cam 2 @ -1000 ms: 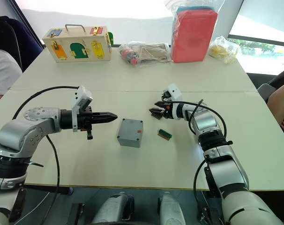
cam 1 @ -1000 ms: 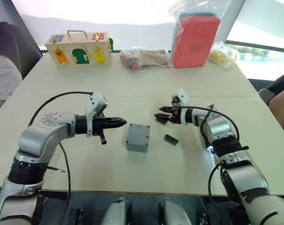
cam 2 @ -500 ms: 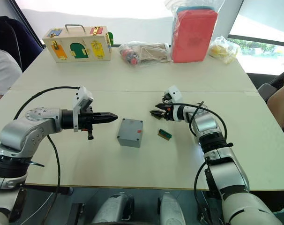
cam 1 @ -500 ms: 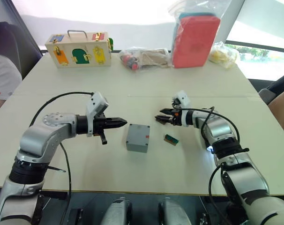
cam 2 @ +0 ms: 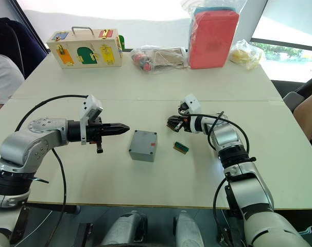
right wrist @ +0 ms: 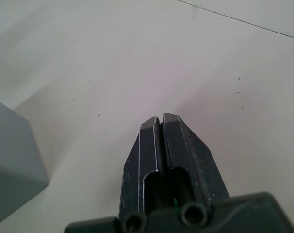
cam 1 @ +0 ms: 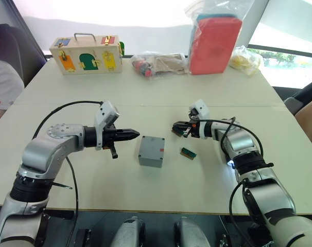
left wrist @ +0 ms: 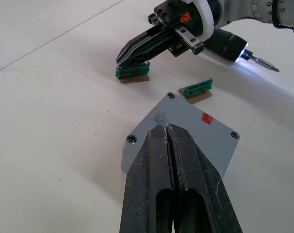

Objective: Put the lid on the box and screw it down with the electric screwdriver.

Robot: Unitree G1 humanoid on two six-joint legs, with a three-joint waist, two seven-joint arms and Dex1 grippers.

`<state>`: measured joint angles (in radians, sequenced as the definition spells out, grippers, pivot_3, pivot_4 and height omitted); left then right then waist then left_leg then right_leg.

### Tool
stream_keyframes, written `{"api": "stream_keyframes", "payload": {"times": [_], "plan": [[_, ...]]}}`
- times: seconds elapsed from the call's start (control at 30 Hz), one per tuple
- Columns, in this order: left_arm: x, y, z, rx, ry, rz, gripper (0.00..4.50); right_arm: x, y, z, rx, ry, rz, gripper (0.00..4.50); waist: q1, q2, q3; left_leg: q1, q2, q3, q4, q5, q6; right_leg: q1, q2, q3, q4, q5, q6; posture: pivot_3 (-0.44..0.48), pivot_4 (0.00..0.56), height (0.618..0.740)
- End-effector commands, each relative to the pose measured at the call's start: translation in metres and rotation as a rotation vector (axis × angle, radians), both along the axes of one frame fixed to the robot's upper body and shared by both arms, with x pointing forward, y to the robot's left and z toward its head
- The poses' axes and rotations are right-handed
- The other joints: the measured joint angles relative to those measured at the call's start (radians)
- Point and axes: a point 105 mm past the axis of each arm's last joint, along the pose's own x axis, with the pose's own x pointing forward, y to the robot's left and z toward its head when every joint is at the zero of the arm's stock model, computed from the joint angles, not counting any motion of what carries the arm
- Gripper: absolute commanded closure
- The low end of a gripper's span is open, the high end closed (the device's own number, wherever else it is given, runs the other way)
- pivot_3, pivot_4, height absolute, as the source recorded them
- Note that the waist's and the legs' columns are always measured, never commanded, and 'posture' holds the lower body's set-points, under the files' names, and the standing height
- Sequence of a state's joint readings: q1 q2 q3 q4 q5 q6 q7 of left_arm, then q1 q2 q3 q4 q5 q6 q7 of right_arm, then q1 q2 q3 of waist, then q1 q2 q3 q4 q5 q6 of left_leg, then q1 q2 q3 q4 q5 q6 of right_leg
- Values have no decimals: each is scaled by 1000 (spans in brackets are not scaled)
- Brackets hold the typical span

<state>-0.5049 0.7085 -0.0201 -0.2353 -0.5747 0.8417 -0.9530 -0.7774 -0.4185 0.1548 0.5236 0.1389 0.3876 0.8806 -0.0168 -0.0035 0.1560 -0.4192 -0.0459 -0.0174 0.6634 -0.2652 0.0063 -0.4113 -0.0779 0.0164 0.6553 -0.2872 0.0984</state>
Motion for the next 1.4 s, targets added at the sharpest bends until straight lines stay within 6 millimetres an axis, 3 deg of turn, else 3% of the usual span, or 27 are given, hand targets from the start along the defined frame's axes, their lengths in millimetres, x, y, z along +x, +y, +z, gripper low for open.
{"api": "stream_keyframes", "payload": {"times": [0.03,0.47,0.57,0.67,0.77,0.9,1.4], "plan": [[1,3,6,2,-31,9,4500,1,-1,19,35,-61,5,4484,0,0,0,0,0,0,0,0,0,0,0,0,0,0,0,0,150,738],[1,2,4,-2,-25,1,4500,-4,0,44,73,-124,23,4484,1,0,0,0,0,0,0,0,0,0,0,0,0,0,0,0,150,738],[-3,3,6,2,-20,-16,4500,-13,3,65,95,-182,55,4484,2,0,0,0,0,0,0,0,0,0,0,0,0,0,0,0,150,738],[-9,3,7,14,-21,-45,4500,-33,9,72,92,-195,124,4484,2,0,0,0,0,0,0,0,0,0,0,0,0,0,0,0,150,738],[-19,5,4,54,-10,-87,4500,-66,19,70,95,-160,223,4484,4,0,0,0,0,0,-1,0,0,0,0,0,0,0,0,0,150,738],[-20,7,0,78,-4,-95,4500,-84,26,59,85,-124,242,4484,4,0,0,0,0,-1,0,-3,6,1,-1,0,0,0,0,0,150,738],[-20,4,-4,80,3,-98,4500,-82,33,49,98,-97,207,4484,4,0,0,0,0,-1,0,-3,6,0,-1,0,0,0,0,0,150,738]]}}
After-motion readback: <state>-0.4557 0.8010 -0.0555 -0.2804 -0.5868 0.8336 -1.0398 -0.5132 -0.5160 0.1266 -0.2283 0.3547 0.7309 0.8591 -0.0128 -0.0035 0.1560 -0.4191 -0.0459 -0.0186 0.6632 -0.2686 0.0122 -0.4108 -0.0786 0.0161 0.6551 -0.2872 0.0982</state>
